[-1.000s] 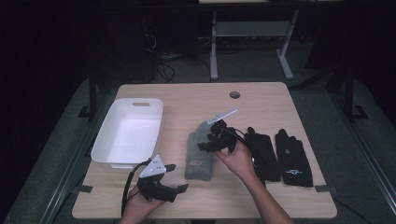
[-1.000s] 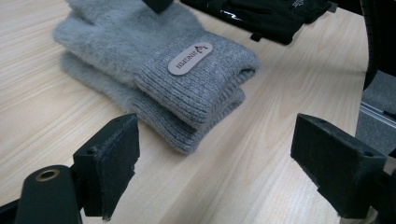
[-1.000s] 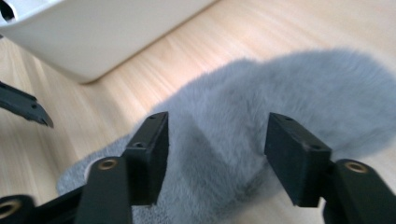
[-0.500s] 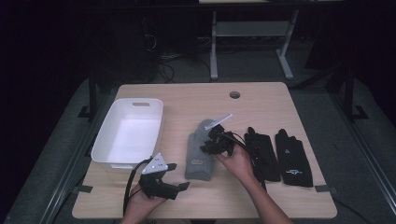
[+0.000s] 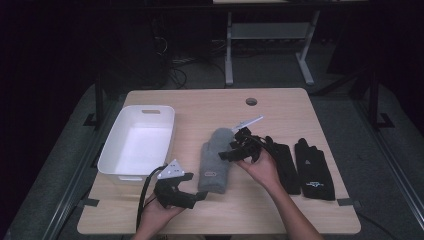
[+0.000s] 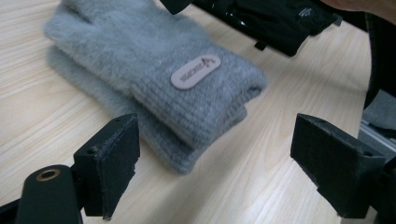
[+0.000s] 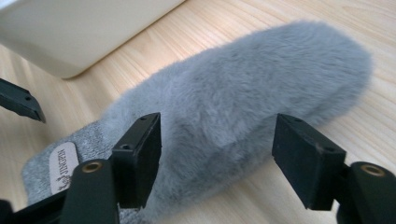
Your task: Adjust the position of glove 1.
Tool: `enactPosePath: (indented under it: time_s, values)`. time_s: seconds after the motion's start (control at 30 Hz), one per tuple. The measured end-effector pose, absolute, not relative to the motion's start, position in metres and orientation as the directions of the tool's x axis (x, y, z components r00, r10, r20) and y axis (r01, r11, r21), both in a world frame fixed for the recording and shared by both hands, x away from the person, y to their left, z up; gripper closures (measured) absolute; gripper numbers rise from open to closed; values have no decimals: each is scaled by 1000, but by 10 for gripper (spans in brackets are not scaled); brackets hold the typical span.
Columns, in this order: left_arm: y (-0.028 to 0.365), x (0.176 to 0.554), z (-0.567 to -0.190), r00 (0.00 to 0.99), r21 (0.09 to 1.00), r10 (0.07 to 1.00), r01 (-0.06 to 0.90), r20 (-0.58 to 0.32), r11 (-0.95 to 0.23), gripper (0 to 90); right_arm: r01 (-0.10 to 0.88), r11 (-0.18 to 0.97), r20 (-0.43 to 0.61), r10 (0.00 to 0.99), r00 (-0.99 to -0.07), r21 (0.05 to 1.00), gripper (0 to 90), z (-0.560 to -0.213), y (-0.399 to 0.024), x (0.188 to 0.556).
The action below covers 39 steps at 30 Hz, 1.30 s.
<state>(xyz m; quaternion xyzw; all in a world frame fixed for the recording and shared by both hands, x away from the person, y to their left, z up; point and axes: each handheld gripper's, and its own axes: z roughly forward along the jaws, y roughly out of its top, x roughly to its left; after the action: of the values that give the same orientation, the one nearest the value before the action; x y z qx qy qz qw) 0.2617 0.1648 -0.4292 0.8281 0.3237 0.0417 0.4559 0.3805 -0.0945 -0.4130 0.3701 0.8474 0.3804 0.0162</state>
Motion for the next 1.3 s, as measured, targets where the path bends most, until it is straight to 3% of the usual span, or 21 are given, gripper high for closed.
enactPosePath:
  time_s: [0.13, 0.47, 0.63, 1.3]
  values:
    - [159, 269, -428, 766, 769, 581, 538, -274, -346, 152, 648, 424, 295, 642, -708, 633, 265, -413, -102, 389]
    - [152, 291, -427, 687, 722, 624, 636, -372, -270, 152, 702, 319, 379, 663, -645, 637, 262, -422, -119, 411]
    - [150, 300, -433, 639, 686, 643, 689, -422, -234, 152, 746, 311, 426, 665, -614, 590, 240, -430, -116, 423]
    - [149, 315, -462, 508, 554, 644, 819, -572, -154, 145, 793, 256, 504, 655, -563, 553, 222, -455, -109, 440]
